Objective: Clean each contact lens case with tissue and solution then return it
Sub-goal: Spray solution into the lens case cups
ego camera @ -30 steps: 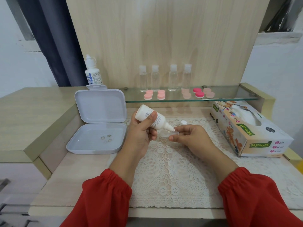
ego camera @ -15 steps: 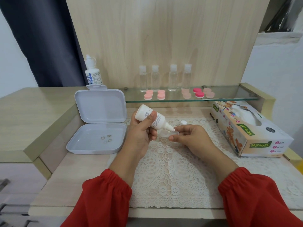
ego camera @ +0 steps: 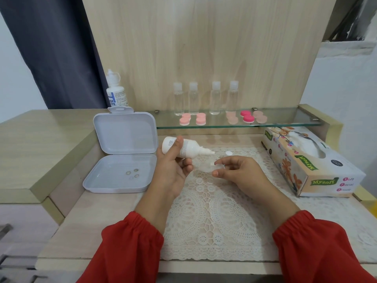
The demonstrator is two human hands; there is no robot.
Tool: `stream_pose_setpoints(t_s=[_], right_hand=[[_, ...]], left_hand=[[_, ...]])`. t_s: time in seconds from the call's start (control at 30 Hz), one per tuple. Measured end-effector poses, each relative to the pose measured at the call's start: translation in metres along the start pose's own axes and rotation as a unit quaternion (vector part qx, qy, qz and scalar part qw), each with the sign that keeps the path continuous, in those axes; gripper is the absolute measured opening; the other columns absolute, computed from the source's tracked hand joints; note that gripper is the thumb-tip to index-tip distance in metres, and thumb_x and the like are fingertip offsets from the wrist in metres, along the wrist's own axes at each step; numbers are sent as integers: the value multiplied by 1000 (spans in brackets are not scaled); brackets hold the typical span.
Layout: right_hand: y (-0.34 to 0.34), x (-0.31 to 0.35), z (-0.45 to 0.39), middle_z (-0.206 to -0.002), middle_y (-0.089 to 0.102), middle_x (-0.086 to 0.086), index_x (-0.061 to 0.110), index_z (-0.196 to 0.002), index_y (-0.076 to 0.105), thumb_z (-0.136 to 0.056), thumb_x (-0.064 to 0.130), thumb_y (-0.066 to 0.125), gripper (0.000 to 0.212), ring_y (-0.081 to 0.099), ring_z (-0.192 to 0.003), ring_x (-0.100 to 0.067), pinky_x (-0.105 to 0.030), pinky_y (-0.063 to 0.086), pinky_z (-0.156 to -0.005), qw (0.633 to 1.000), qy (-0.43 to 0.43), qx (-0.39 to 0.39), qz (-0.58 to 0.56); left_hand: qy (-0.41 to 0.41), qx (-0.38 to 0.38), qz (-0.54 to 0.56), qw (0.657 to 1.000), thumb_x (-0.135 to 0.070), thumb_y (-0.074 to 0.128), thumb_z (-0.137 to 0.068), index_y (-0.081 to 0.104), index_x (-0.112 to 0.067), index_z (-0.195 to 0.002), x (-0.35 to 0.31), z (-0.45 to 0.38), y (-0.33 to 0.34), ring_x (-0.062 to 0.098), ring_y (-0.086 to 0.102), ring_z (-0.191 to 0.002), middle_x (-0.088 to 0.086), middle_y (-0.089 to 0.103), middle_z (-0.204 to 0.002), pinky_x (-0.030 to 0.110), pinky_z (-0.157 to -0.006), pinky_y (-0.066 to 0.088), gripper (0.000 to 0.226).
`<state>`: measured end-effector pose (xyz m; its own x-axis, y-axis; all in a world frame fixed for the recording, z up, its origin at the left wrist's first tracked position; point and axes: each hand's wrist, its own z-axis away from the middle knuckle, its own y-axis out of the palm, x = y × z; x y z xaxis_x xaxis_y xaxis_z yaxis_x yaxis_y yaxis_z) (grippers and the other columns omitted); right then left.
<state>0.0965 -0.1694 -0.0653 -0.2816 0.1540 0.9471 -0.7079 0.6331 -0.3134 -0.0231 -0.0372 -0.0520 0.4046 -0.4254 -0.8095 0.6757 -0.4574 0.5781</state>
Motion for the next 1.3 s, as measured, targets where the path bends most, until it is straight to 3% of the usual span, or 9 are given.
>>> stream_pose_setpoints(t_s=[0.13,0.3,0.53,0.67,0.8,0.9,1.07,1.2,1.3], right_hand=[[-5,0,1,-77,59,14,30,-86,72,-69,29,84,21,49,-65,2,-15,38,-63,997,1,4,76],[-8,-8,-3,-97,59,13,32,-91,73,-67,36,85,27,54,-84,-2,-21,43,-72,987,15,-5,159],[-9,-10,-5,-83,62,15,36,-95,71,-65,41,86,34,57,-80,-2,-28,47,-82,977,24,6,213],[-10,-7,-2,-87,66,11,30,-98,72,-64,37,87,38,59,-81,-4,-24,47,-76,983,39,12,178],[-20,-2,1,-86,71,11,24,-84,75,-77,33,78,12,64,-86,-4,-21,44,-74,998,32,-53,29],[-24,-7,-11,-92,63,9,25,-103,70,-89,33,66,17,58,-84,-8,-27,44,-69,983,21,-162,87],[-16,-22,-33,-124,48,2,36,-135,51,-96,33,52,39,50,-112,-18,-34,41,-91,958,-19,-107,266],[-11,-25,-39,-117,53,2,30,-124,61,-95,28,54,30,51,-98,-15,-31,40,-80,938,-45,-111,325],[-11,-21,-38,-109,58,2,23,-111,65,-92,20,61,20,52,-82,-9,-25,38,-71,951,-63,-152,262]], left_hand=[[-19,-16,39,999,-37,70,-80,49,-12,-129,-2,0,-1,8,50,-45,4,60,-77,18,-40,43,59],[-54,-14,69,996,-38,67,-85,60,-11,-102,-5,1,-2,5,49,-43,4,61,-77,15,-40,43,33],[-68,-28,117,990,-38,67,-85,61,-10,-104,-7,1,-4,3,48,-40,4,61,-73,13,-37,42,34],[-71,-29,116,990,-38,67,-85,61,-10,-102,-7,1,-4,3,48,-40,4,61,-74,14,-37,42,33],[-76,-33,118,989,-37,68,-85,61,-10,-100,-8,2,-3,4,48,-39,5,61,-75,14,-37,42,31],[-79,-40,122,989,-36,69,-84,61,-10,-98,-8,2,-3,4,47,-39,5,61,-74,14,-36,41,31],[-90,-45,110,989,-35,68,-85,60,-10,-96,-8,3,-2,4,48,-38,7,59,-78,13,-37,42,28],[-87,-43,92,991,-35,67,-86,62,-12,-89,-7,4,0,5,48,-39,7,59,-77,13,-37,43,24],[-82,-42,83,992,-34,68,-86,62,-12,-87,-7,5,1,6,49,-40,7,61,-77,13,-38,44,23]])
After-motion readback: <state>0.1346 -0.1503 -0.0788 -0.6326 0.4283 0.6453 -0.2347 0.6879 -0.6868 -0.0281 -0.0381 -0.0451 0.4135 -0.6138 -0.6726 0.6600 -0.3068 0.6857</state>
